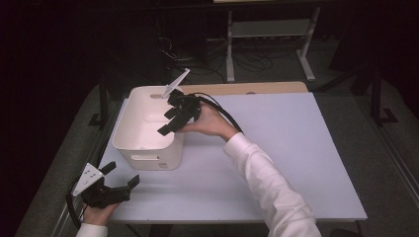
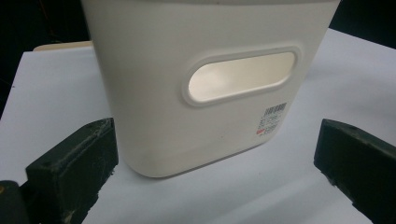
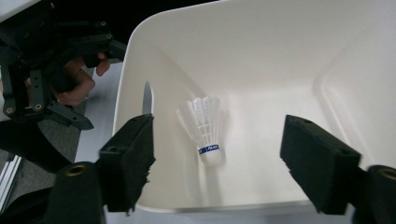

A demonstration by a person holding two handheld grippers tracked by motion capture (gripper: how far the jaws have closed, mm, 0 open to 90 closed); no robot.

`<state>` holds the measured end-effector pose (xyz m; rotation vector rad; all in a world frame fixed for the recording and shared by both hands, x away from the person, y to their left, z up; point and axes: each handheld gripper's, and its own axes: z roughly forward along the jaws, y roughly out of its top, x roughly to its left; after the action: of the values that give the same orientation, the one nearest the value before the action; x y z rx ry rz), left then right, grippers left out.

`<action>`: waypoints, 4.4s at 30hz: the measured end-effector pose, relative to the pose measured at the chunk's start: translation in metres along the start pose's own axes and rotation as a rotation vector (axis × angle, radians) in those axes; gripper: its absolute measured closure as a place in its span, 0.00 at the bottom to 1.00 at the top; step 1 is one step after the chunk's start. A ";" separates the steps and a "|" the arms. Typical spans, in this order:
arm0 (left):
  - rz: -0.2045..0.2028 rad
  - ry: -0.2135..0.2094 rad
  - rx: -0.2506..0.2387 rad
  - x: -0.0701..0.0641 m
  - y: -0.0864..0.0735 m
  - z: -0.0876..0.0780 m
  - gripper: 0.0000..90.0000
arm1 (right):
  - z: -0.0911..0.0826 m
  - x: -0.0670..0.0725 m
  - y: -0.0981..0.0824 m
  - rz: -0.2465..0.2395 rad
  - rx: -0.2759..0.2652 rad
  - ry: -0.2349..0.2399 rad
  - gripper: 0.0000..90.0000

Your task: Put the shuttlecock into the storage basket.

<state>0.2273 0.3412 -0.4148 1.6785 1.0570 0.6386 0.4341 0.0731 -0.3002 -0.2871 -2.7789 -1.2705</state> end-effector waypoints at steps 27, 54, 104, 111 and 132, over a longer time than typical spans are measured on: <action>0.003 -0.006 0.010 0.002 -0.001 0.003 0.00 | -0.050 -0.006 -0.027 0.037 -0.109 -0.173 0.00; -0.002 -0.002 0.010 0.001 -0.002 0.003 0.00 | -0.094 -0.009 -0.077 0.147 -0.202 -0.218 0.00; 0.012 0.001 0.017 -0.002 -0.001 0.004 0.00 | -0.135 -0.001 -0.172 0.249 -0.276 -0.278 0.00; 0.016 0.001 0.017 -0.002 -0.001 0.004 0.00 | -0.140 0.003 -0.184 0.257 -0.285 -0.288 0.00; 0.017 -0.005 0.009 -0.003 -0.001 0.003 0.00 | -0.151 0.014 -0.214 0.277 -0.312 -0.317 0.00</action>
<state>0.2284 0.3372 -0.4169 1.6977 1.0452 0.6412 0.3763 -0.1761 -0.3579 -0.9327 -2.6326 -1.7028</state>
